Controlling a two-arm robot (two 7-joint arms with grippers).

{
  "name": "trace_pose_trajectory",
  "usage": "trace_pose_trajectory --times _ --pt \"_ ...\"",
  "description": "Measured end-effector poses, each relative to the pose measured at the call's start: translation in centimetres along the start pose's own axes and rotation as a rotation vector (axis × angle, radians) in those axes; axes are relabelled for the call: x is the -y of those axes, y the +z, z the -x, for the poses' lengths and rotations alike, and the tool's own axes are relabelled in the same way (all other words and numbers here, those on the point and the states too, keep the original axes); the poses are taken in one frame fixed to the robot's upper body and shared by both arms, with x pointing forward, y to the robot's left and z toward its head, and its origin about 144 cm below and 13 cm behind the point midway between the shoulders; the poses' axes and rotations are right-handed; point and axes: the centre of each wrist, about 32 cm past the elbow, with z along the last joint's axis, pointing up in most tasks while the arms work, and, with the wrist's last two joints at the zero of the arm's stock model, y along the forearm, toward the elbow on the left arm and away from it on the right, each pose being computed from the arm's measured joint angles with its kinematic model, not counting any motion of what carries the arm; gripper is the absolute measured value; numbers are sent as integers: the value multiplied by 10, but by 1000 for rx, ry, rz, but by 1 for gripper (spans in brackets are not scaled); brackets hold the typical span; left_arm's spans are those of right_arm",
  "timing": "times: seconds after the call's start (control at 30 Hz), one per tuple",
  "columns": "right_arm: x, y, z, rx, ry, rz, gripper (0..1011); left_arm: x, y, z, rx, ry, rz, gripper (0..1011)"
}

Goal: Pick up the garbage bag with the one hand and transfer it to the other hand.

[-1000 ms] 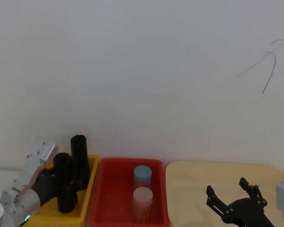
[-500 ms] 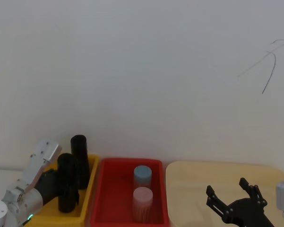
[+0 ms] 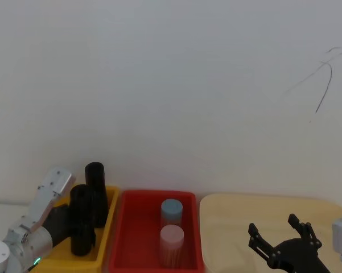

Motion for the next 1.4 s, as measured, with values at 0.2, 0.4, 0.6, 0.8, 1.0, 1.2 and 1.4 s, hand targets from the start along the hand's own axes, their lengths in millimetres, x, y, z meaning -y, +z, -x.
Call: trace_pose_trajectory --times 0.2,0.4,0.6,0.8,1.0,1.2,1.4 --pt "0 0 0 0 0 0 1000 -5 2 0 13 -28 21 413" --pt "0 0 0 0 0 0 999 -14 9 -1 30 -76 72 412" --pt "0 0 0 0 0 0 1000 -25 22 -3 47 -114 140 412" --pt "0 0 0 0 0 0 1000 -34 39 -8 58 -155 205 412" --pt "0 0 0 0 0 0 1000 -37 54 -13 58 -206 253 412" --pt "0 0 0 0 0 0 1000 -35 74 -18 49 -292 293 412" --pt "0 0 0 0 0 0 1000 -28 86 -17 29 -387 295 412"
